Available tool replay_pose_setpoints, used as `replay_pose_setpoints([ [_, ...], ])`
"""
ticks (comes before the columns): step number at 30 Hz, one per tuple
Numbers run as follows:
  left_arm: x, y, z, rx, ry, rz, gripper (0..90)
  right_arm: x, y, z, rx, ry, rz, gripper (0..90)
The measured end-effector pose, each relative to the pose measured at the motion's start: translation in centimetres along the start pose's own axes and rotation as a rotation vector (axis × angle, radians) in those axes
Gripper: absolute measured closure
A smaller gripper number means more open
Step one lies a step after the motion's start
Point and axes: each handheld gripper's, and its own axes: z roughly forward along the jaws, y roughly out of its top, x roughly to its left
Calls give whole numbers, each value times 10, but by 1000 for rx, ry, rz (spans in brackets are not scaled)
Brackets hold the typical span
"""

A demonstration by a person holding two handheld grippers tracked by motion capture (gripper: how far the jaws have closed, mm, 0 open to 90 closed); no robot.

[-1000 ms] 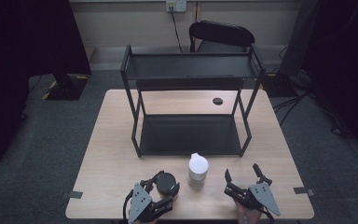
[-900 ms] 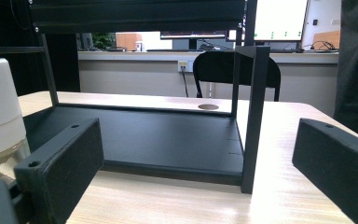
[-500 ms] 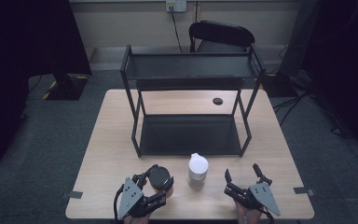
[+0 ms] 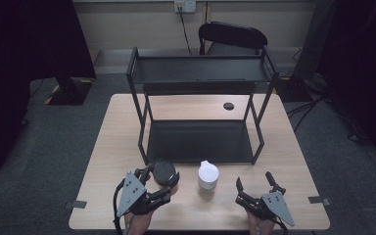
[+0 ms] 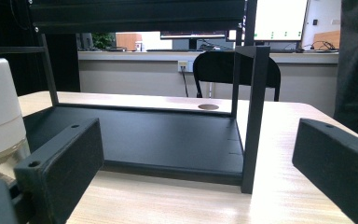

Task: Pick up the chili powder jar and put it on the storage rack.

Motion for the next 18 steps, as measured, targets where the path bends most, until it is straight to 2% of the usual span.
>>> replay_pose_setpoints([
  [6,9,13,12,-22,7,-11,353,0,0,0,0,-1,0,7],
  [13,19,29,26,-30,3,-4,353,0,0,0,0,-2,0,7],
  [16,20,38,32,-25,31,13,353,0,0,0,0,1,0,6],
  [18,24,43,36,-37,26,1,353,0,0,0,0,1,0,7],
])
